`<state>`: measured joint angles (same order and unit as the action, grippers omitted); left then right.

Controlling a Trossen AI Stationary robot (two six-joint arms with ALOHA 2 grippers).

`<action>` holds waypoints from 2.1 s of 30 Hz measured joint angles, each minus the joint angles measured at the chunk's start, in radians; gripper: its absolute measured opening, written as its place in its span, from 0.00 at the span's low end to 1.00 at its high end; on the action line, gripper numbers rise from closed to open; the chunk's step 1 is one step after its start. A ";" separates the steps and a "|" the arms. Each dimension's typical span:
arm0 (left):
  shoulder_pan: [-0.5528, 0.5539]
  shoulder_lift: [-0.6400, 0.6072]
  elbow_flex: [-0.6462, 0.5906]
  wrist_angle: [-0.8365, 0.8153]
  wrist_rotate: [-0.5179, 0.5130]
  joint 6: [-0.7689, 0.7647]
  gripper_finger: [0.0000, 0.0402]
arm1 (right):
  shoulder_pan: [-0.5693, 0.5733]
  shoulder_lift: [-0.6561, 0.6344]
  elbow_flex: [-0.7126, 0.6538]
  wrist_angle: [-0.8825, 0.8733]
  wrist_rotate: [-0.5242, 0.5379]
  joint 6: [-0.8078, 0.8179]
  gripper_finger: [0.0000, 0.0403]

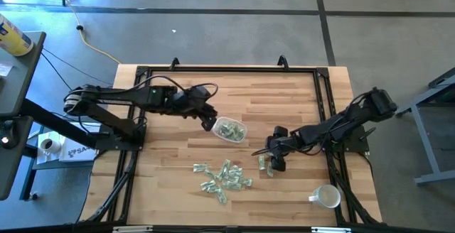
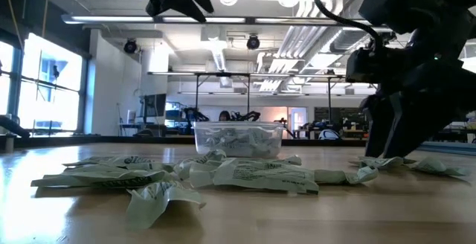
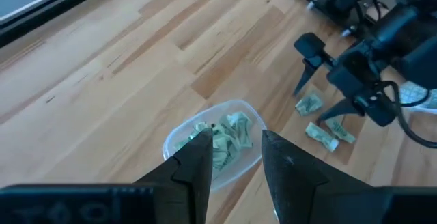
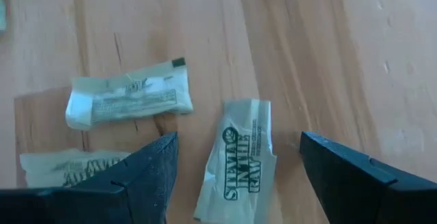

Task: Pick and place Stevia / Truvia into bins
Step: Put the stevia packet into the transparent container

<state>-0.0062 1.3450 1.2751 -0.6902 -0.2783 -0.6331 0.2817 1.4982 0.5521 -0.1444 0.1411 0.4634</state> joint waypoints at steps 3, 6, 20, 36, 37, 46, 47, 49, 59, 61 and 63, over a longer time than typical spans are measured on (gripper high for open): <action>0.000 -0.017 0.000 -0.006 -0.001 0.000 0.40 | -0.004 0.004 0.000 -0.019 0.013 0.006 0.72; 0.000 -0.021 0.000 -0.026 -0.003 0.000 0.39 | -0.018 0.001 0.001 -0.054 0.013 0.006 0.64; 0.000 -0.031 -0.002 -0.315 -0.084 -0.053 0.38 | -0.167 0.009 0.104 -0.230 -0.043 -0.027 0.03; -0.001 -0.210 -0.311 -0.239 -0.093 -0.308 0.31 | -0.420 0.151 0.565 -0.277 -0.179 -0.377 0.01; -0.001 -0.225 -0.333 -0.222 -0.087 -0.324 0.30 | -0.421 0.168 0.580 -0.275 -0.195 -0.377 0.02; -0.001 -0.271 -0.379 -0.190 -0.071 -0.343 0.28 | -0.421 0.218 0.628 -0.261 -0.228 -0.419 0.01; -0.001 -0.271 -0.379 -0.192 -0.071 -0.343 0.28 | -0.421 0.218 0.628 -0.263 -0.228 -0.419 0.01; -0.001 -0.271 -0.379 -0.189 -0.073 -0.342 0.28 | -0.421 0.219 0.628 -0.263 -0.227 -0.419 0.01; -0.001 -0.270 -0.379 -0.177 -0.094 -0.341 0.28 | -0.421 0.219 0.628 -0.230 -0.227 -0.408 0.01; -0.001 -0.270 -0.379 -0.170 -0.094 -0.341 0.28 | -0.421 0.219 0.628 -0.230 -0.227 -0.408 0.01; -0.001 -0.270 -0.379 -0.169 -0.094 -0.341 0.28 | -0.421 0.218 0.628 -0.229 -0.227 -0.408 0.01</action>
<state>-0.0071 1.0748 0.8959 -0.8597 -0.3725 -0.9741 -0.1395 1.7164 1.1797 -0.3738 -0.0864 0.0551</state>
